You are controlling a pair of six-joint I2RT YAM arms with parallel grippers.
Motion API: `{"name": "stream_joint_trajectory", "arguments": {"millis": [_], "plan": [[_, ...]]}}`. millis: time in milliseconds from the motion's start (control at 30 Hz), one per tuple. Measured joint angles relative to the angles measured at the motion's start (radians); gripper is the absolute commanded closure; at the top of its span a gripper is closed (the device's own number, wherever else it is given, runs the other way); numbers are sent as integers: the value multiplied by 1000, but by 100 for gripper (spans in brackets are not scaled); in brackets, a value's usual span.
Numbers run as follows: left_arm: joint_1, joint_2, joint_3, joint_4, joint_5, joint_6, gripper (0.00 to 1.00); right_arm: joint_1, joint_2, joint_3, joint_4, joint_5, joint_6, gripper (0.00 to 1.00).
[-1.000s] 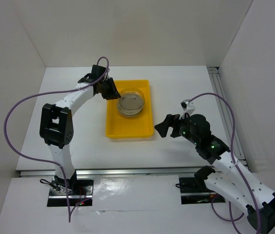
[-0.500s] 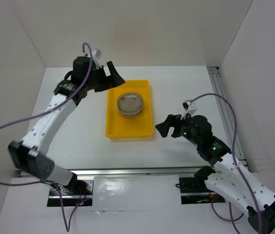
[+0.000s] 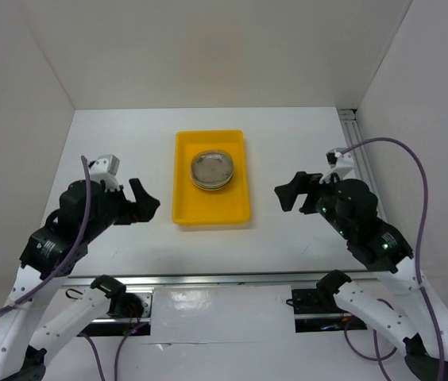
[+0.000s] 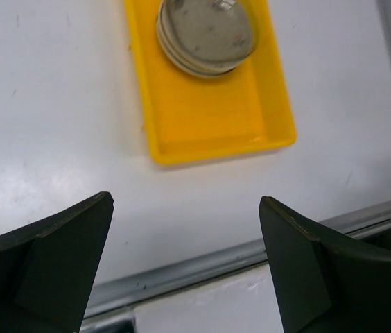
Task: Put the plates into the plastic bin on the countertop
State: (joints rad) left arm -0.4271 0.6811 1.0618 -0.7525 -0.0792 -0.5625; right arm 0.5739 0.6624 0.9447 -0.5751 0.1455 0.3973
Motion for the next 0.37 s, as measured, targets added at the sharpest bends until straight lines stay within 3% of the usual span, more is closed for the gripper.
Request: {"name": "stream_joint_trajectory", "arguments": {"millis": [167,367], "plan": [[0,-114,12,-172,-55,14,0,0,-83,109,-124,44,-14,0],[0,-192,46,-251,-95,10,0,0,-147,123,-205,72,-14,0]]}}
